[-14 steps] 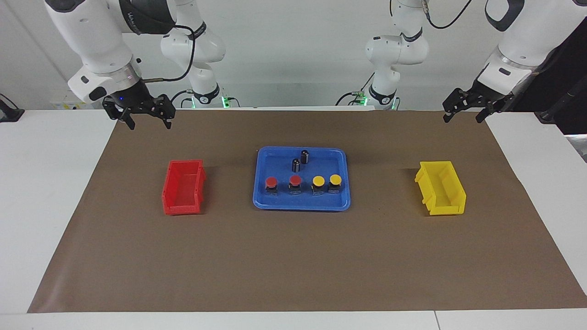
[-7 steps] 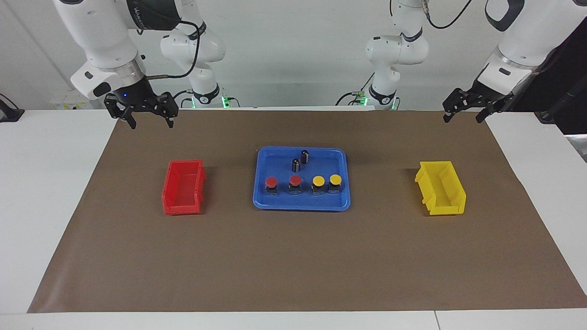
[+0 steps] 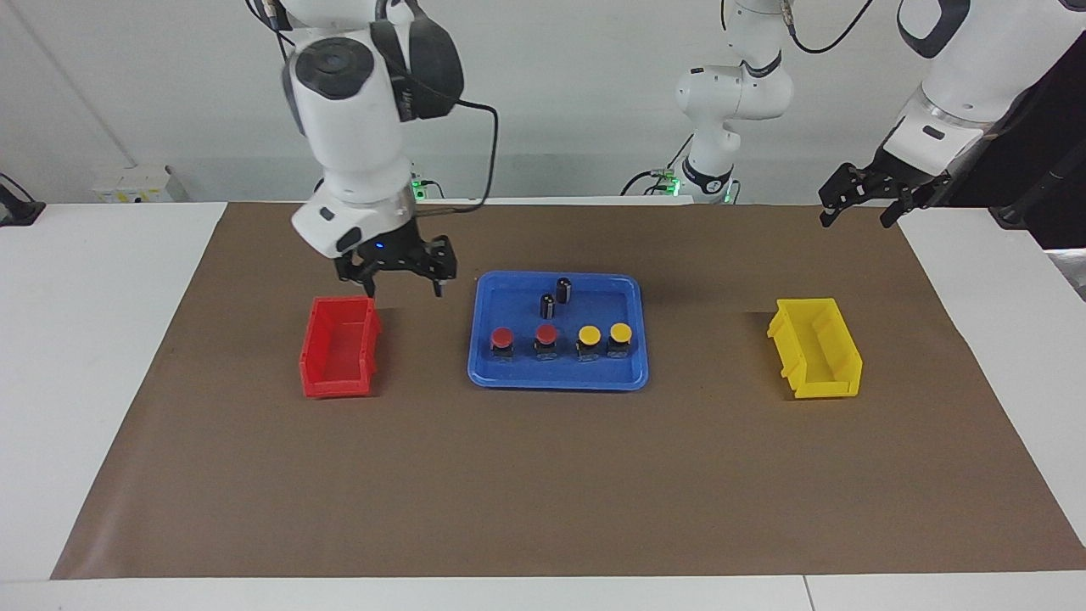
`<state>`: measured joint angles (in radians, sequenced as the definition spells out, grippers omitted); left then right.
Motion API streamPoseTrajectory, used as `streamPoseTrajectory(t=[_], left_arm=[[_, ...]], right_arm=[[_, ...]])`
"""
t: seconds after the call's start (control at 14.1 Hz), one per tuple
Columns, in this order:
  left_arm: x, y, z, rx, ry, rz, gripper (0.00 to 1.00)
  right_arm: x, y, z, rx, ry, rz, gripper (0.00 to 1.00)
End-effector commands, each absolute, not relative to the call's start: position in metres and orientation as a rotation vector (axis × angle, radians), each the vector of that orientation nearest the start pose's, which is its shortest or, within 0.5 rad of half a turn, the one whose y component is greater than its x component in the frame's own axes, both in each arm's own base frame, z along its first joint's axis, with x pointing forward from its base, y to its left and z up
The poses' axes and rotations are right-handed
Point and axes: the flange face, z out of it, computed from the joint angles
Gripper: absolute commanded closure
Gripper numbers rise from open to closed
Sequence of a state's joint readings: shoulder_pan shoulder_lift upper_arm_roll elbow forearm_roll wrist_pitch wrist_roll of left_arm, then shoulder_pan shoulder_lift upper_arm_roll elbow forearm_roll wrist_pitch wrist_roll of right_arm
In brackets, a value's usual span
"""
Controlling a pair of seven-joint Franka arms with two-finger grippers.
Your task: Sort red and yellow buttons by color
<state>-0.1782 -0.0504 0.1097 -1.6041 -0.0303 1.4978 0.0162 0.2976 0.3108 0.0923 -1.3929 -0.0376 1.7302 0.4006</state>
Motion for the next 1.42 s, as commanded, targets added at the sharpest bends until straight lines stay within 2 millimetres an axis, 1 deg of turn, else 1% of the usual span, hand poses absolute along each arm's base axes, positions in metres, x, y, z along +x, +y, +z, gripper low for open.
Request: streamPoseTrajectory(t=[0.0,0.14,0.21,0.28,0.35,0.42,0.5,0.64,0.85,0.99,1.06,1.2,1.34], left_arm=[[0.528,-0.037,0.629,-3.153,0.141,0.074,0.00],[0.528,-0.036,0.630,-3.153,0.139,0.071,0.00],[0.528,-0.037,0.629,-3.153,0.141,0.074,0.00],[0.528,-0.036,0.629,-3.153,0.139,0.074,0.00],[0.528,-0.037,0.629,-3.153,0.141,0.074,0.00],[0.528,-0.037,0.629,-3.153,0.141,0.074,0.00],[0.528,-0.037,0.629,-3.153,0.141,0.074,0.00],[0.528,-0.037,0.629,-3.153,0.141,0.074,0.00],[0.528,-0.037,0.629,-3.153,0.141,0.074,0.00],[0.526,-0.037,0.628,-3.152,0.142,0.100,0.00],[0.523,-0.036,0.628,-3.152,0.140,0.120,0.00],[0.523,-0.036,0.628,-3.152,0.142,0.117,0.00],[0.523,-0.036,0.628,-3.152,0.137,0.122,0.00]], right_arm=[[0.592,0.259,0.489,-3.120,0.071,-0.107,0.00],[0.561,0.267,0.451,-3.112,0.032,-0.139,0.00],[0.553,0.265,0.437,-3.102,0.030,-0.163,0.00],[0.548,0.264,0.429,-3.097,0.037,-0.176,0.00],[0.549,0.265,0.424,-3.098,0.042,-0.169,0.00],[0.547,0.273,0.415,-3.098,0.047,-0.160,0.00],[0.547,0.284,0.401,-3.096,0.044,-0.151,0.00],[0.553,0.287,0.388,-3.082,0.042,-0.178,0.00],[0.556,0.290,0.379,-3.074,0.040,-0.190,0.00],[0.556,0.292,0.370,-3.073,0.037,-0.187,0.03],[0.555,0.293,0.365,-3.076,0.030,-0.178,0.04],[0.553,0.293,0.361,-3.080,0.027,-0.168,0.05],[0.543,0.301,0.352,-3.091,-0.013,-0.144,0.07]])
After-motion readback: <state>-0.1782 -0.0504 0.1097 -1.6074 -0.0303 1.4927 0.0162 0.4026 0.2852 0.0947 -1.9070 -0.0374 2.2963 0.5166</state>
